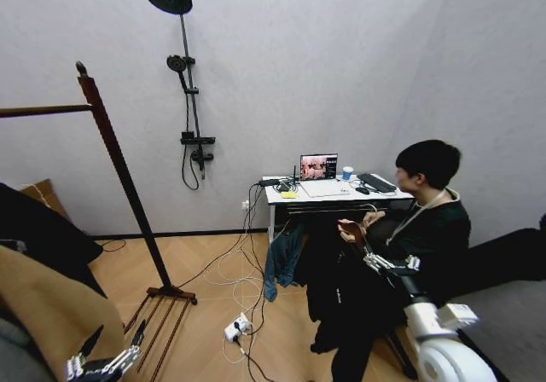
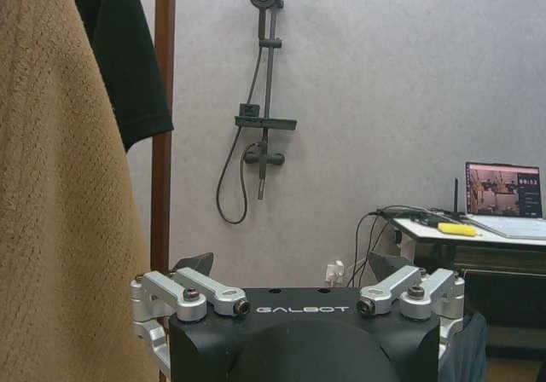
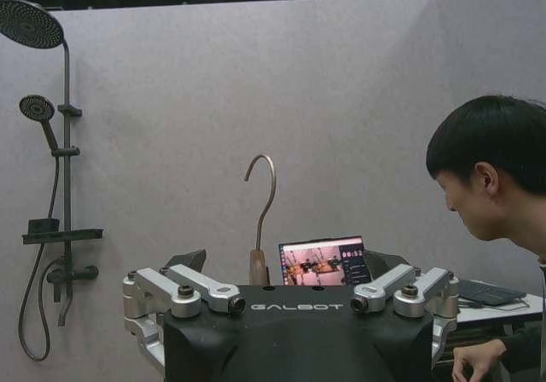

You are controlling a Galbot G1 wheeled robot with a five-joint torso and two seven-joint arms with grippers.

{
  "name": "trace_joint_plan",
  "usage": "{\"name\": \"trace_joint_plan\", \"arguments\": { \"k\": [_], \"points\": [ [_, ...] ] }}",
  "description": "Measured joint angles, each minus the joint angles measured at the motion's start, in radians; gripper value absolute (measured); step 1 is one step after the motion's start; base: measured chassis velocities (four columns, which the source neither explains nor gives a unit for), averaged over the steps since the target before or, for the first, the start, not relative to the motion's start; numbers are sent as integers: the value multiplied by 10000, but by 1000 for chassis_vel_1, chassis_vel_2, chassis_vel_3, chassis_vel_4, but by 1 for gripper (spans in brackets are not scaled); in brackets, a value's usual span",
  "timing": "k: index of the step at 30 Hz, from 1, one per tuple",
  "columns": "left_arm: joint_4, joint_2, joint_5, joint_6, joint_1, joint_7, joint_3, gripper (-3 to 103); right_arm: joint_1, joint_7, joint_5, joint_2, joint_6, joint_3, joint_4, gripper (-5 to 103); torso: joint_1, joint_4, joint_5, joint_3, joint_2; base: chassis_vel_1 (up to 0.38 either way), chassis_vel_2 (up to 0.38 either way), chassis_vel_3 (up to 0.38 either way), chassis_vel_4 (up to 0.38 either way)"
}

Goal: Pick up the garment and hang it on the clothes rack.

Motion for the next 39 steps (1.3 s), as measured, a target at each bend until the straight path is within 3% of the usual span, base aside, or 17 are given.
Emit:
{"name": "trace_joint_plan", "arguments": {
  "k": [9,17,20,22,24,26,27,29,33,34,37,39],
  "points": [
    [0,0,0,0,0,-1,0,100,1219,-13,-477,-314,-436,-725,-866,100,16,7,-2,5,-6,4,-8,-6,2],
    [1,0,0,0,0,-1,0,100,1744,55,-920,-155,-185,-1289,-1458,97,13,4,-1,4,-6,0,0,0,0],
    [0,0,0,0,0,-1,0,100,1786,-111,-1326,-22,110,-1349,-1611,83,14,4,-1,4,-6,0,0,0,0],
    [1,0,0,1,0,-1,0,100,1777,-113,-1332,-21,121,-1351,-1614,83,14,5,-1,4,-6,0,0,0,0],
    [1,0,0,1,0,-1,0,100,1709,-121,-1331,-70,269,-1322,-1668,66,13,4,-2,4,-6,0,0,0,0],
    [0,0,0,0,0,-1,0,100,1706,-121,-1323,-85,279,-1312,-1669,66,13,3,-1,4,-5,0,0,0,0],
    [0,0,0,0,0,0,0,100,1693,-121,-1278,-142,307,-1263,-1671,55,12,4,-2,4,-5,0,0,0,0],
    [1,0,0,0,0,-1,0,100,1678,-121,-1260,-166,329,-1241,-1671,55,12,4,-2,4,-6,0,0,0,0],
    [0,-1,0,0,0,-1,0,100,1556,-120,-1314,-185,496,-1165,-1622,38,12,4,-1,4,-6,0,0,0,0],
    [0,0,0,0,0,-1,0,100,1481,-120,-1521,-184,682,-1119,-1592,28,12,4,-1,4,-6,0,0,0,0],
    [1,-1,0,0,0,-1,0,100,1379,-119,-1851,-182,958,-1044,-1536,22,12,4,-1,4,-5,0,0,0,0],
    [0,0,0,0,0,0,0,100,1235,-118,-2485,-179,1365,-913,-1396,12,12,3,-1,4,-5,0,0,0,0]
  ]
}}
